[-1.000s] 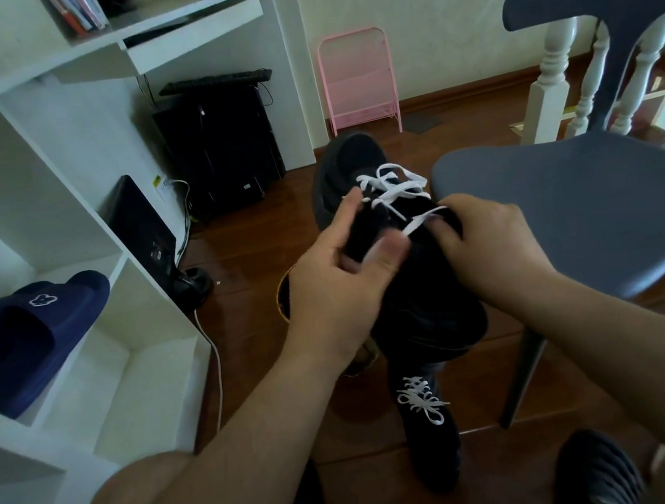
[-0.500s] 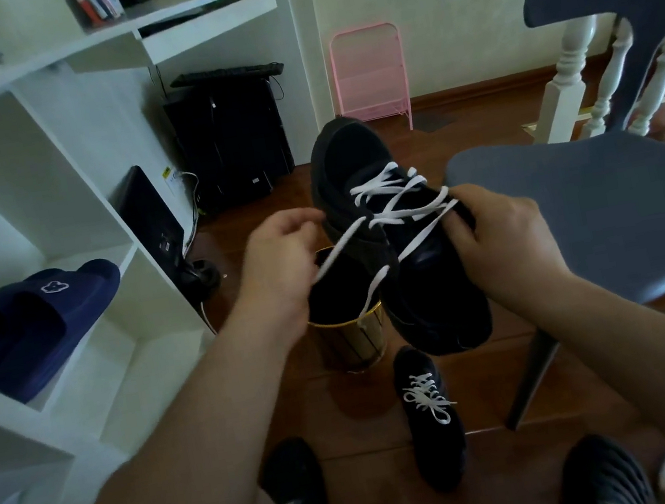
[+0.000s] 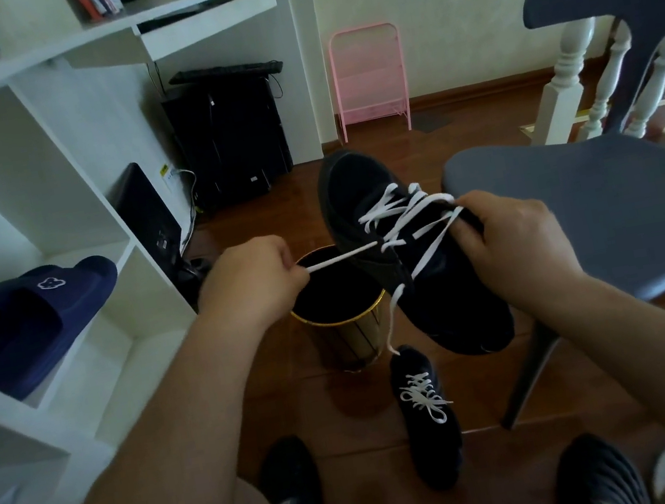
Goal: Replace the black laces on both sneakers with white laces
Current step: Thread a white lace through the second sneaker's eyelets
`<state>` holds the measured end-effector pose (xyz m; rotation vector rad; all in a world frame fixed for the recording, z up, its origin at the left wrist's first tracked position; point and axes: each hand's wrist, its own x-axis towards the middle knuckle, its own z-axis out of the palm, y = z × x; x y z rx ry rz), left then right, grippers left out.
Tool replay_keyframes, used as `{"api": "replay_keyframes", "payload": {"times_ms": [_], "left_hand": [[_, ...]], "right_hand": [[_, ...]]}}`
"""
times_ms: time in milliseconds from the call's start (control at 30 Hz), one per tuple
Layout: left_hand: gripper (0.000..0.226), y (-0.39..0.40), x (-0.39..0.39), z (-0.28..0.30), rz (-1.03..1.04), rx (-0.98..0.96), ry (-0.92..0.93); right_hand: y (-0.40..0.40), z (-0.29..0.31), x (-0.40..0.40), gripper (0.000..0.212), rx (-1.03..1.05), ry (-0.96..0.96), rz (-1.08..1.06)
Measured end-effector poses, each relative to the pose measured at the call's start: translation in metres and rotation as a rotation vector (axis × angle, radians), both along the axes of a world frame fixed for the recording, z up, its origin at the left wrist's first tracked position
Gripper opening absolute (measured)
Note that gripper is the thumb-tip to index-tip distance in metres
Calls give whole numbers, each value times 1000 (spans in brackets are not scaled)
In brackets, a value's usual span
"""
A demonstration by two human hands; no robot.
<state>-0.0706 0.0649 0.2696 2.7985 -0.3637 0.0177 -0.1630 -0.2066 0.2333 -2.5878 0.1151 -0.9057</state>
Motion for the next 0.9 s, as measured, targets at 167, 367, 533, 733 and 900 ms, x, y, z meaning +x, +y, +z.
{"api": "replay_keyframes", "payload": {"times_ms": [167, 367, 533, 733, 900], "left_hand": [[12, -3, -1, -4, -65, -240, -37], [17, -39, -25, -10, -313, -406, -144], [13, -47, -21, -15, -303, -351, -106], [22, -16, -1, -6, 89, 14, 28], [16, -21, -8, -9, -89, -329, 80]], "right_hand": [[0, 5, -2, 19, 83, 17, -13], [7, 7, 0, 21, 104, -8, 5], [9, 7, -2, 17, 108, -28, 42], [2, 8, -1, 21, 102, 18, -7], [7, 8, -2, 20, 128, 5, 11]]}}
